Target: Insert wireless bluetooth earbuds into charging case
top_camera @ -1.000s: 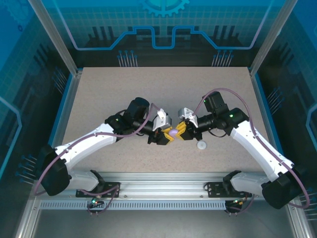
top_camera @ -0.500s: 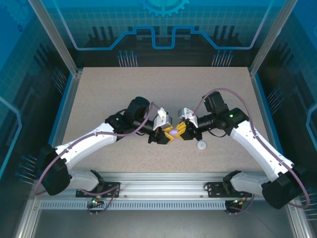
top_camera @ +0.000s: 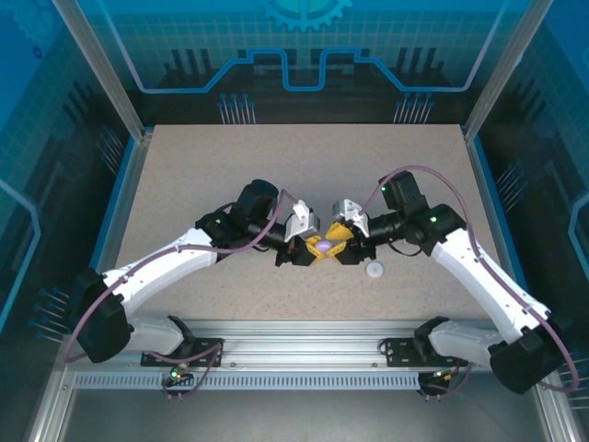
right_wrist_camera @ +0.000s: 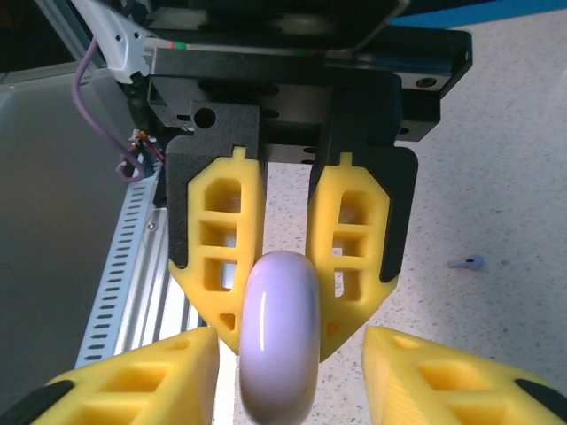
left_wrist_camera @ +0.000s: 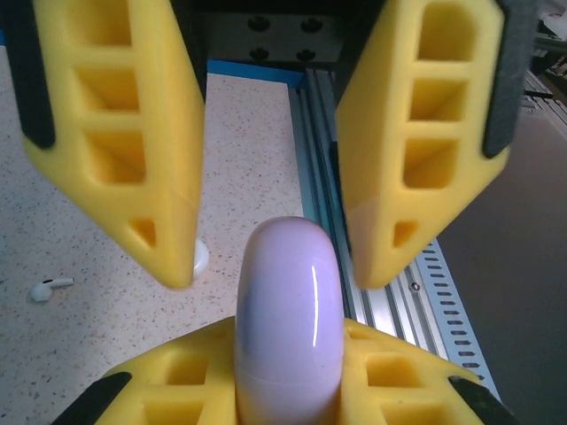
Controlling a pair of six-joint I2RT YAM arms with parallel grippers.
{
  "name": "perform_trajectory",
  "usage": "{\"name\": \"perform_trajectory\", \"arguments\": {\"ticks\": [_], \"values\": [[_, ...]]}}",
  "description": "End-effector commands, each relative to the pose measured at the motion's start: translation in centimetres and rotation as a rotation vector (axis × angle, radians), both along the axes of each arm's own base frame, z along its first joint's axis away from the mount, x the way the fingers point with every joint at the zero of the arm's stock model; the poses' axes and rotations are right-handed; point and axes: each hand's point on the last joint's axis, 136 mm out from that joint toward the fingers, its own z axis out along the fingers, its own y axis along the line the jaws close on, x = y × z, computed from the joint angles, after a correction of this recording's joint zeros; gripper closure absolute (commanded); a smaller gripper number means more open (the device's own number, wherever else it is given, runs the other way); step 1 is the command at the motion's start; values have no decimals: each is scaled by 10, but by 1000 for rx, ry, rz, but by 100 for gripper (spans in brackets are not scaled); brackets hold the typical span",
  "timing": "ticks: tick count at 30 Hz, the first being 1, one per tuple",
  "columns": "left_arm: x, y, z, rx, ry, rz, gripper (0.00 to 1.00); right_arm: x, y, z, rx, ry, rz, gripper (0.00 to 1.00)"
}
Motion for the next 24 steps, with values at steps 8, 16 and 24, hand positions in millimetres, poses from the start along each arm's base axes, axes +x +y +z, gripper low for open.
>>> {"name": "perform_trajectory", "arguments": {"ticks": [8, 16, 24], "values": [[-5, -2, 8, -21, -21, -32, 84, -4, -8, 5, 84, -22, -106, 48], [-4, -4, 10, -29, -21, -32, 85, -3, -2, 2, 88, 7, -83, 48], [-5, -5, 11, -30, -25, -38, 85, 1, 4, -3, 74, 23, -78, 48]]}}
